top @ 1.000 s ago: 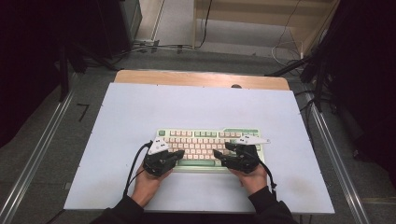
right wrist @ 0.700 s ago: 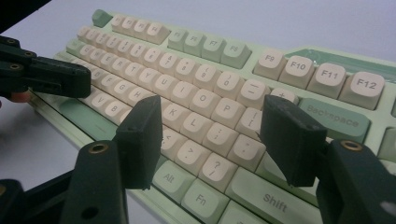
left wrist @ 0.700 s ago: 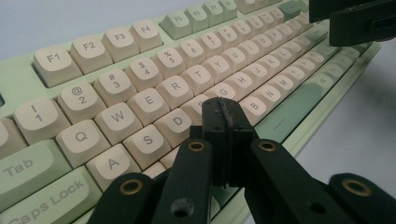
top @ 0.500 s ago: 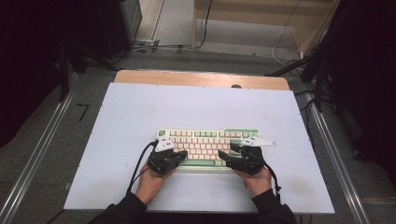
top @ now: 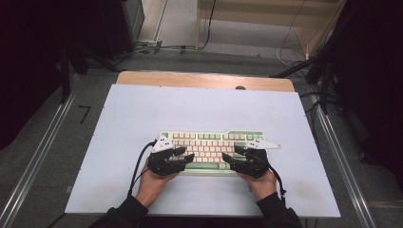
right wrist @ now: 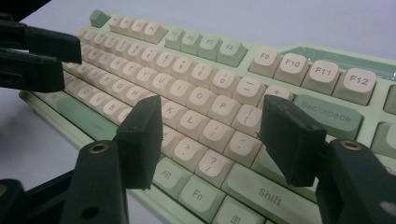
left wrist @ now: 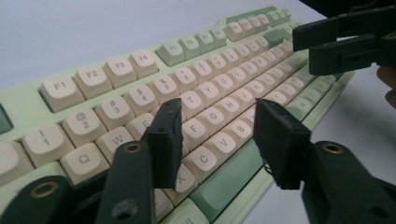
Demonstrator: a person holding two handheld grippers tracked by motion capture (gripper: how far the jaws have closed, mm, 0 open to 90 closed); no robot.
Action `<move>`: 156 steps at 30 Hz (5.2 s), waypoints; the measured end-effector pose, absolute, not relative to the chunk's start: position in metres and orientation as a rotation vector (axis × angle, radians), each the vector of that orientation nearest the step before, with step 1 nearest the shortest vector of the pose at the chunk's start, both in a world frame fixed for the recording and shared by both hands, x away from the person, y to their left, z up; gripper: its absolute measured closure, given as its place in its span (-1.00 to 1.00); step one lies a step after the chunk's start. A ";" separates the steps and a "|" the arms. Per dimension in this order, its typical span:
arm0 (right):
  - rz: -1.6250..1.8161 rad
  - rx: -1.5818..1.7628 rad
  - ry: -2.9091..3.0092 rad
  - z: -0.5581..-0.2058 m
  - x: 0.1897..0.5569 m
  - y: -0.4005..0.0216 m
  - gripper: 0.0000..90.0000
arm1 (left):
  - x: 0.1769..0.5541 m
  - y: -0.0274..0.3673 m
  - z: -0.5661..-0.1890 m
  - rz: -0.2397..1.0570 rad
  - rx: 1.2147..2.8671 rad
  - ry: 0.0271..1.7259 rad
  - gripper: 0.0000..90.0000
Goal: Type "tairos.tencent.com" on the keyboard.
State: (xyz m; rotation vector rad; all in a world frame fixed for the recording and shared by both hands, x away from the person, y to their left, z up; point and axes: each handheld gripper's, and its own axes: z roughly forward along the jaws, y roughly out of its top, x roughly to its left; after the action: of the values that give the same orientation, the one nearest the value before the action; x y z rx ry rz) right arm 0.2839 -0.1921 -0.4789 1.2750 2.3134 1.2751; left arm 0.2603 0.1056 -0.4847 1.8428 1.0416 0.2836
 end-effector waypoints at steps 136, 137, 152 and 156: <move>1.237 0.992 2.538 -0.491 0.289 -0.126 0.95 | 0.243 0.157 -0.483 0.473 1.745 1.268 -0.17; 1.237 0.992 2.538 -0.491 0.289 -0.126 0.95 | 0.243 0.157 -0.483 0.472 1.746 1.267 -0.17; 1.336 1.032 2.476 -0.482 0.290 -0.137 0.15 | 0.246 0.153 -0.481 0.463 1.742 1.240 -0.05; 1.344 1.091 2.429 -0.480 0.294 -0.148 -0.12 | 0.248 0.151 -0.481 0.428 1.738 1.200 0.26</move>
State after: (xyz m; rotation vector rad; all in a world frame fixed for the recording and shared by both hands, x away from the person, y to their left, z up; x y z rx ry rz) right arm 0.2940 -0.1482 -0.4795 1.0914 2.4294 1.3442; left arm 0.2481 0.1508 -0.4812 1.7384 1.2000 0.4280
